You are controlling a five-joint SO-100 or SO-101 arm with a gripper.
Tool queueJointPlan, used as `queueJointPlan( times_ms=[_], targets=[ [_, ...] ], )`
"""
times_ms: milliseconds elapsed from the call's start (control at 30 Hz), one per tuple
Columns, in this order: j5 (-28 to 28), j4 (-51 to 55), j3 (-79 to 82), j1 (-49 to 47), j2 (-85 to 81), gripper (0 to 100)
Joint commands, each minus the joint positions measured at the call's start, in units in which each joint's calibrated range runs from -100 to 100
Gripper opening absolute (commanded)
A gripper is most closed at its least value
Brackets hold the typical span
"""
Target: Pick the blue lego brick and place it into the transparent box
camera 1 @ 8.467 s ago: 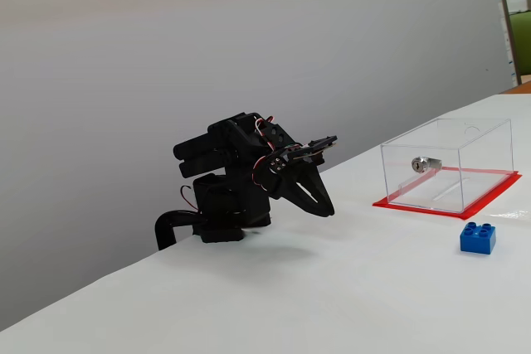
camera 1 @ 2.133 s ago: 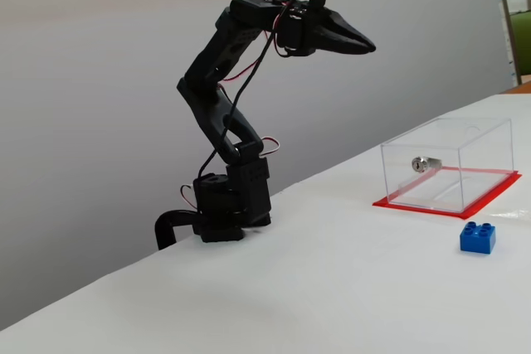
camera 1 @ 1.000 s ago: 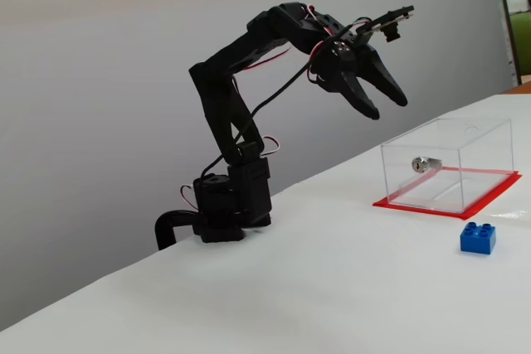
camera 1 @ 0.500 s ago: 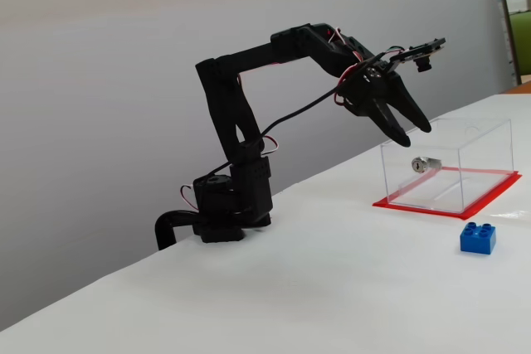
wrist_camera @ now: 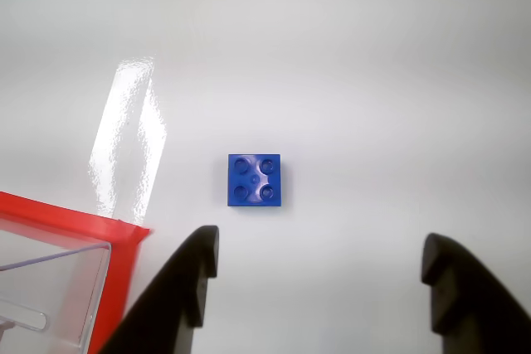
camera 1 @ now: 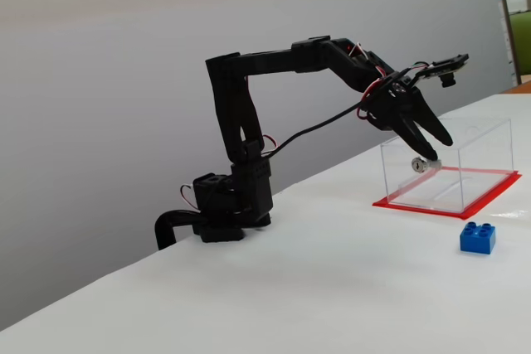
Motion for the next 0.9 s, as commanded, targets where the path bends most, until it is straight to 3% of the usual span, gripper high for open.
queueJointPlan(
  times_ms=[0, 867],
  targets=[
    [0.16, -2.00, -0.34, 0.29, 0.58, 27],
    [0.16, -19.32, 16.30, 0.73, 3.55, 27]
  ],
)
